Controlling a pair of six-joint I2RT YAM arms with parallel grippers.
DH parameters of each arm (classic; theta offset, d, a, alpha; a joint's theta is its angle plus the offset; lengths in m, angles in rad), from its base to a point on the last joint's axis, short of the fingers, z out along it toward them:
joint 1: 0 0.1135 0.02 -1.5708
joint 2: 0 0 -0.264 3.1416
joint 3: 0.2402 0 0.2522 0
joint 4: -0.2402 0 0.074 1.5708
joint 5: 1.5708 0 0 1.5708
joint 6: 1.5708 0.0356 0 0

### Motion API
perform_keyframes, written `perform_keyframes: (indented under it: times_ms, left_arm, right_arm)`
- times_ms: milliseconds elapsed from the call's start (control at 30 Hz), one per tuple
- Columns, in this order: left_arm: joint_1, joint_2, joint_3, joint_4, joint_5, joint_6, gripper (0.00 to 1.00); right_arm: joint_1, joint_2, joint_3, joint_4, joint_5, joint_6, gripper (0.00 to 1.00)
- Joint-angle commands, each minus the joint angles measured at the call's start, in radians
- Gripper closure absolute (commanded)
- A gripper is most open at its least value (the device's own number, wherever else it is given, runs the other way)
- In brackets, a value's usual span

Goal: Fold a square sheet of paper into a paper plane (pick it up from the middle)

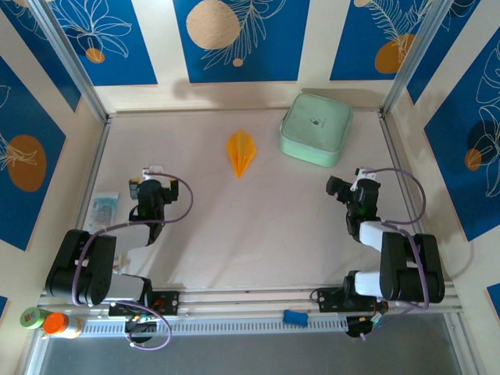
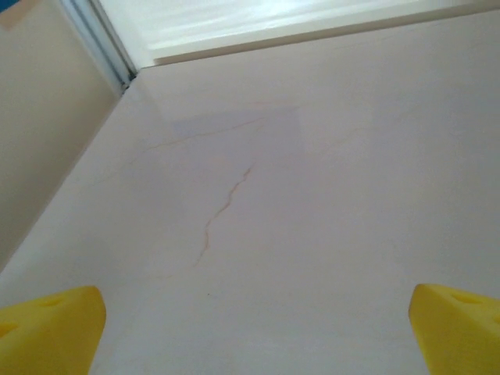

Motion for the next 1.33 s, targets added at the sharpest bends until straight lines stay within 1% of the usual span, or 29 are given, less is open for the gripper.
perform_keyframes:
  times_ms: [0, 67, 167, 233, 267, 333, 367, 433, 733, 800, 867, 900, 1300]
  left_arm:
    - [0.038, 0.046, -0.052, 0.233, 0.163, 0.029, 0.01]
    - [0.056, 0.079, -0.066, 0.281, 0.2, 0.019, 0.01]
    - [0.077, 0.147, -0.06, 0.329, 0.24, 0.005, 0.01]
    - [0.087, 0.197, -0.055, 0.365, 0.251, -0.003, 0.01]
    - [0.093, 0.203, -0.048, 0.357, 0.255, -0.004, 0.01]
    - [0.106, 0.192, -0.03, 0.303, 0.263, -0.028, 0.01]
    - [0.113, 0.201, -0.022, 0.306, 0.262, -0.032, 0.01]
    - [0.116, 0.195, -0.007, 0.256, 0.263, -0.037, 0.01]
    - [0.112, 0.195, -0.012, 0.273, 0.261, -0.026, 0.01]
    - [0.104, 0.198, -0.011, 0.274, 0.277, -0.01, 0.01]
    - [0.104, 0.199, 0.02, 0.209, 0.307, 0.0, 0.01]
    - [0.105, 0.201, 0.013, 0.23, 0.31, 0.001, 0.01]
    - [0.104, 0.201, 0.02, 0.216, 0.309, -0.001, 0.01]
  right_arm:
    - [0.022, 0.064, 0.028, 0.162, -0.114, -0.077, 0.01]
    - [0.048, 0.113, 0.035, 0.198, -0.134, -0.119, 0.01]
    - [0.094, 0.172, 0.038, 0.253, -0.117, -0.177, 0.01]
    - [0.115, 0.191, 0.047, 0.261, -0.096, -0.193, 0.01]
    - [0.11, 0.182, 0.05, 0.237, -0.103, -0.191, 0.01]
    - [0.109, 0.19, 0.05, 0.249, -0.1, -0.188, 0.01]
    - [0.105, 0.188, 0.068, 0.21, -0.097, -0.178, 0.01]
    - [0.089, 0.191, 0.079, 0.192, -0.127, -0.169, 0.01]
    - [0.081, 0.191, 0.08, 0.184, -0.142, -0.164, 0.01]
    - [0.081, 0.191, 0.081, 0.183, -0.142, -0.164, 0.01]
    - [0.08, 0.191, 0.081, 0.183, -0.142, -0.165, 0.01]
    - [0.08, 0.191, 0.081, 0.183, -0.143, -0.163, 0.01]
    - [0.081, 0.191, 0.081, 0.183, -0.143, -0.165, 0.01]
